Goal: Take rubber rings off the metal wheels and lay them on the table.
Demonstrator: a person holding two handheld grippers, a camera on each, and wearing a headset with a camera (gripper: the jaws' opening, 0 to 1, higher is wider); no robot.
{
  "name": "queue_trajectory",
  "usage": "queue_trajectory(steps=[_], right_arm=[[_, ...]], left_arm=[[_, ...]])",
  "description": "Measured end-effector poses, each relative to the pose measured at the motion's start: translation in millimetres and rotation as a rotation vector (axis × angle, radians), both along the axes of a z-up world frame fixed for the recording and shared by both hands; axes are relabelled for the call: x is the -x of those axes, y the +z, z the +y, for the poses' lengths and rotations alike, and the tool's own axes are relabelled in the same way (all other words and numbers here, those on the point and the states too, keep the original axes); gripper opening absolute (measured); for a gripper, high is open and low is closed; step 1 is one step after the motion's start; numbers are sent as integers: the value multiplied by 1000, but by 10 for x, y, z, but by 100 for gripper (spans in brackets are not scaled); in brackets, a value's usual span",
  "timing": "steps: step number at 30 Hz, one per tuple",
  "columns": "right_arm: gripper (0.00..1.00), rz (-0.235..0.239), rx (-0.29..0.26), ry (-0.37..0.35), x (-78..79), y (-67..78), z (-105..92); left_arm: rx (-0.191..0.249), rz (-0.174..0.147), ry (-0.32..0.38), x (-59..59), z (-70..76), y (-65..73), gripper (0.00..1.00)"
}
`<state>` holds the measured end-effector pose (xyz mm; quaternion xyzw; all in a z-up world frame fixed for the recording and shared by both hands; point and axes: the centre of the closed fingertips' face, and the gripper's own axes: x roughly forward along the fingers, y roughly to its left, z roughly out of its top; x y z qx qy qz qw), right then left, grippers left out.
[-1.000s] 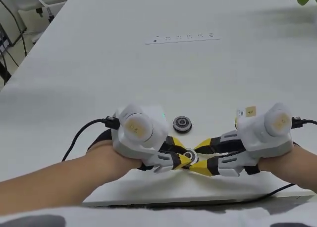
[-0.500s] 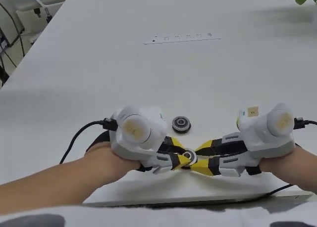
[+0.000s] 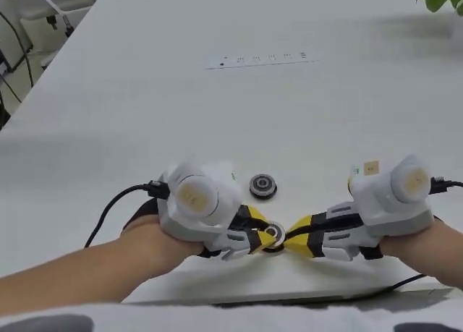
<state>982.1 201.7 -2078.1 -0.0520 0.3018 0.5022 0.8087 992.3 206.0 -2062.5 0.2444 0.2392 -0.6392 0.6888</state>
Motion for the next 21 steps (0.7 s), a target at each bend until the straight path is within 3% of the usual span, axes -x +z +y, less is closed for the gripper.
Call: queue_trajectory(steps=[9,15,21], right_arm=[[0,30,-18,-25,-1,2,-14],[0,99,-77,-91,-17,5,-38],[0,116,-99,-120,-28,24,-51]], left_arm=[[1,-1,3,-2,1,-2,7],[1,-1,1,-4,0,-5,7],[-1,-2,-1,-6,-3,-8,7]])
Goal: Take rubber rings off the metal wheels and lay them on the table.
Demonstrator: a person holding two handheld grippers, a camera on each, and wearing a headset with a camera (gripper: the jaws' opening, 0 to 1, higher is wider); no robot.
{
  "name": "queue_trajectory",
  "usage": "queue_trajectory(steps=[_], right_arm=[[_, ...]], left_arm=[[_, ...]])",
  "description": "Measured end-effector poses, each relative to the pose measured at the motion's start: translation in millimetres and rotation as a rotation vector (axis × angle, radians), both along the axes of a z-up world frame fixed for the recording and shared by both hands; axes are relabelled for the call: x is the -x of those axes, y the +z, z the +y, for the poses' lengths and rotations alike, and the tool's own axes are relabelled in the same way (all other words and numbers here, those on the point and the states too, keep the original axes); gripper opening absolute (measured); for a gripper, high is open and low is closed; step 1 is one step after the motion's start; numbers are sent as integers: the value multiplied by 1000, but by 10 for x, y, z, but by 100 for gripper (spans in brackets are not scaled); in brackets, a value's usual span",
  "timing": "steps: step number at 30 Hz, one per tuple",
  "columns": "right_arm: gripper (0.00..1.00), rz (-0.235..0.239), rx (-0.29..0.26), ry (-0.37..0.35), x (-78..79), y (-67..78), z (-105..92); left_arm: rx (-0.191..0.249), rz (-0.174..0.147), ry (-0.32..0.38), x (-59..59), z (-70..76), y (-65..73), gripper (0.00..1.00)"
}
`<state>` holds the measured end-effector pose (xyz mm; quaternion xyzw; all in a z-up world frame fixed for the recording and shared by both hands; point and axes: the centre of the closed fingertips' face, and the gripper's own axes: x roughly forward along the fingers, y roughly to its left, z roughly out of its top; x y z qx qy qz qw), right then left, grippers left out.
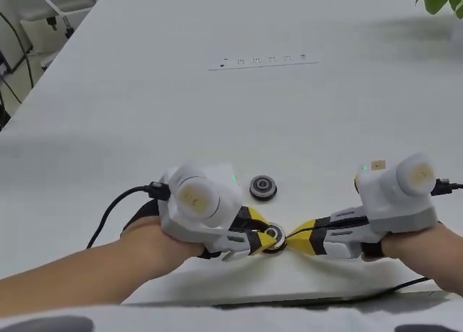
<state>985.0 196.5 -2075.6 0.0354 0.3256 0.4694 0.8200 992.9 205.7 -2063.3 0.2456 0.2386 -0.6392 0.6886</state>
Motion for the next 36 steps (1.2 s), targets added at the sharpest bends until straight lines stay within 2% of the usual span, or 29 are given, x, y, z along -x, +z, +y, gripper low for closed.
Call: queue_trajectory(steps=[6,8,11,27,36], right_arm=[[0,13,-34,-48,-14,55,-3],[0,30,-74,-67,-31,105,15],[0,23,-60,-59,-18,94,29],[0,18,-94,-66,-60,115,-7],[0,11,-90,-56,-59,127,5]], left_arm=[[-2,0,-1,5,1,-1,7],[-3,0,-1,6,1,-1,7],[-4,0,0,7,1,-2,7],[-15,2,11,2,-1,-2,7],[-21,0,12,6,3,1,7]])
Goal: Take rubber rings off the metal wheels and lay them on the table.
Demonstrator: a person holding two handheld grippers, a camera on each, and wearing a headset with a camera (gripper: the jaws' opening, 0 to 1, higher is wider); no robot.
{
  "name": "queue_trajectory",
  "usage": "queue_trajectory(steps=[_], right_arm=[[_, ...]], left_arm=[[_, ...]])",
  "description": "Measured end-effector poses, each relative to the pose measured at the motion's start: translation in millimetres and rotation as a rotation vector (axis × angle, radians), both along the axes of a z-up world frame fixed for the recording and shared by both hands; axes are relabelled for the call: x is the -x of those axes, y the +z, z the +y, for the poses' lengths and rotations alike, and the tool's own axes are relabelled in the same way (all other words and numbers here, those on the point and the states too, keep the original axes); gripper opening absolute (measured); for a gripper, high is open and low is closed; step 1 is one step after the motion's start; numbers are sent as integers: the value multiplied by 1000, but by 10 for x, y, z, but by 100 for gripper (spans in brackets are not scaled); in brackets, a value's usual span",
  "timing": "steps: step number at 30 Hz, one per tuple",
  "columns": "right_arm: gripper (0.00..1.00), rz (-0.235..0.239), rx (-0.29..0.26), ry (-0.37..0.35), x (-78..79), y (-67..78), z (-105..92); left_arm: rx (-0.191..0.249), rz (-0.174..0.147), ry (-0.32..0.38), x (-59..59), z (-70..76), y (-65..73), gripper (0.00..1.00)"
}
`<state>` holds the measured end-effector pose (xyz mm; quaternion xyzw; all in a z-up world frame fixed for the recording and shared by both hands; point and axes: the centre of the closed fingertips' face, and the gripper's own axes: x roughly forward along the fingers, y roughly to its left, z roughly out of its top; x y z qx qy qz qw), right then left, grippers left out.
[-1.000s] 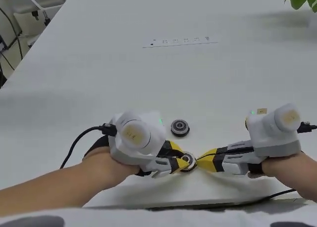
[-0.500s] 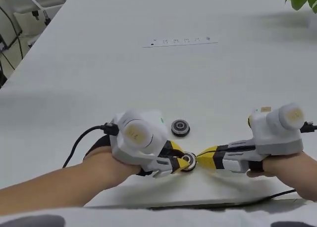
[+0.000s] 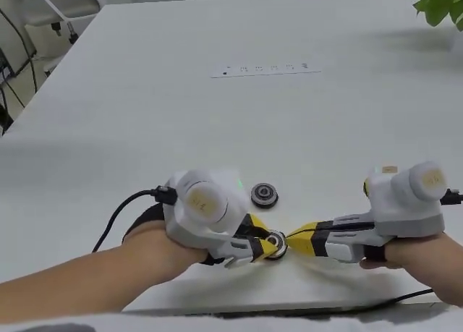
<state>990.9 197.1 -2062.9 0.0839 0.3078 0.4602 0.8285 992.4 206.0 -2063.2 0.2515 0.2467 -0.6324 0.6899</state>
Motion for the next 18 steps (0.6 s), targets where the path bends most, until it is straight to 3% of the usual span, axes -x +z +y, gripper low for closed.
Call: queue_trajectory(steps=[18], right_arm=[[0,-13,9,32,22,24,65]], left_arm=[[-4,0,1,3,7,3,7]])
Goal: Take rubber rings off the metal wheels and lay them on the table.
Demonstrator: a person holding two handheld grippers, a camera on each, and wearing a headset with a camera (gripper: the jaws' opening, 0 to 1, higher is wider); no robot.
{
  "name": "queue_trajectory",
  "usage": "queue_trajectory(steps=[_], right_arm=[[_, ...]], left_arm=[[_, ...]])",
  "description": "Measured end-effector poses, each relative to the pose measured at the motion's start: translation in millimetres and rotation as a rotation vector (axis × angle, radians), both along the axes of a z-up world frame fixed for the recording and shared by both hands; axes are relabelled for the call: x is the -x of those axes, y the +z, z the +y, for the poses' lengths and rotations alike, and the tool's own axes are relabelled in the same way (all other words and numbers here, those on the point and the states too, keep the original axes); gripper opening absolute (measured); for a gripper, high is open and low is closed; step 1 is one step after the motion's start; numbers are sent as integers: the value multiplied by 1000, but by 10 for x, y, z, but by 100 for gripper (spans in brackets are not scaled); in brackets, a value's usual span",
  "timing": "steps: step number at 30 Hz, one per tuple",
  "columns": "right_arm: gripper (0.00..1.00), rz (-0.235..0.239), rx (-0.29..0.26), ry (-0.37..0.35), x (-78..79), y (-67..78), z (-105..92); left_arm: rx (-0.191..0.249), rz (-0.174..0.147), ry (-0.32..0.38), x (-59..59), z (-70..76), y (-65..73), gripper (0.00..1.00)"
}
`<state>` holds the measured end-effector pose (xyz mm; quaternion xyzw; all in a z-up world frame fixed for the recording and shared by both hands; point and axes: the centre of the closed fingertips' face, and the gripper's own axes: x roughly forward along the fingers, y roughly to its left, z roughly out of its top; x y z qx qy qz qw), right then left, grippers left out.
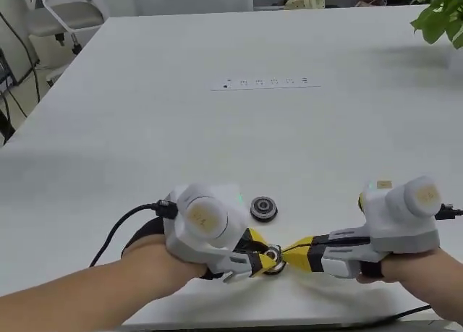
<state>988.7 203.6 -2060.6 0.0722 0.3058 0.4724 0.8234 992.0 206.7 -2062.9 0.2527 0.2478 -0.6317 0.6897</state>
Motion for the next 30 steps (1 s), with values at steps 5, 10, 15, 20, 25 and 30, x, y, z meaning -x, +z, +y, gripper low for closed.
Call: queue_trajectory(steps=[5,10,15,20,25,30], right_arm=[[0,-3,6,10,0,-4,22],[0,-10,9,16,-1,-1,32],[0,-14,10,21,-1,3,45],[0,-17,8,28,4,16,69],[0,-20,-7,36,9,38,98],[0,-21,-58,48,21,119,164]], left_arm=[[-2,-1,-1,1,3,1,7],[-3,-3,-2,1,3,0,7],[-4,-3,-1,2,3,2,7],[-5,-5,0,1,4,3,7],[-5,-4,1,-1,3,3,7],[-3,-5,1,-2,1,3,7]])
